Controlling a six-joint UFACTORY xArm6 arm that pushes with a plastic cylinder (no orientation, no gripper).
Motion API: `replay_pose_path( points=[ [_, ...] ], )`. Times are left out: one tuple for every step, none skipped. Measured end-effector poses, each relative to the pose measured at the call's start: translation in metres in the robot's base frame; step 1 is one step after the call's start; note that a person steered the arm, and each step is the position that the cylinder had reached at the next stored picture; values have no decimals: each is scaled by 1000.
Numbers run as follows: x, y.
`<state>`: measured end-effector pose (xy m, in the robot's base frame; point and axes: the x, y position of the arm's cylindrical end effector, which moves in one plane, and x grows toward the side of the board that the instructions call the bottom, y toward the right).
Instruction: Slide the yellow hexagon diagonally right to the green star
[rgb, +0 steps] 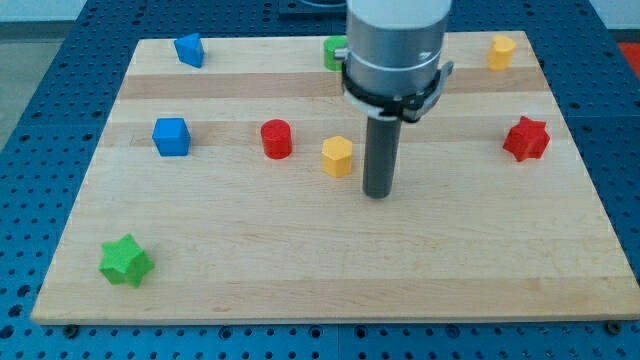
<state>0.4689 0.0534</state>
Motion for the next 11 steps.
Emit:
replay_pose_path(
  points=[
    [-40, 1],
    [-73, 1],
    [-80, -12],
    [-80, -19],
    [-77, -23],
    [-62, -24],
    [-46, -31],
    [-55, -48],
    [-60, -63],
    [-54, -71],
    [-38, -71]
  ],
)
